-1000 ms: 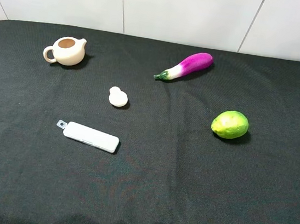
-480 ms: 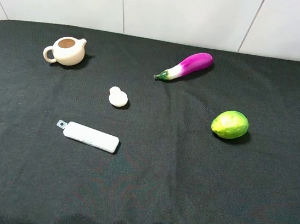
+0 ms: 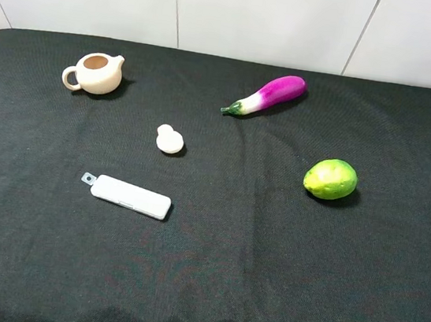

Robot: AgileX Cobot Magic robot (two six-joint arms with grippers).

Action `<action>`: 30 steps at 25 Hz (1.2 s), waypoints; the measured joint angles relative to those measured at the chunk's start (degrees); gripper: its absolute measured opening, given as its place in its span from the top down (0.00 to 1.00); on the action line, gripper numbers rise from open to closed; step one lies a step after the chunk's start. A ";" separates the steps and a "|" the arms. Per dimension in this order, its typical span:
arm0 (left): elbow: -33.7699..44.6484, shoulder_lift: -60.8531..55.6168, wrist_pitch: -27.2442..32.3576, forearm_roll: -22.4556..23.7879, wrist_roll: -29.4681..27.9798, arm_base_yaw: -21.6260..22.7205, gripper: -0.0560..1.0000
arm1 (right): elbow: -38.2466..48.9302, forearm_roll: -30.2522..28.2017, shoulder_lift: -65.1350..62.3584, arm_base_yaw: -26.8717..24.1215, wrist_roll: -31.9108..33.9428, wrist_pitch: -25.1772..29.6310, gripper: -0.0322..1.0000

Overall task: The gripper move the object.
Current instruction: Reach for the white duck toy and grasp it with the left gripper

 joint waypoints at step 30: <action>0.00 0.00 -0.38 4.45 0.00 0.00 0.16 | 0.00 0.49 0.00 0.00 0.00 0.00 0.30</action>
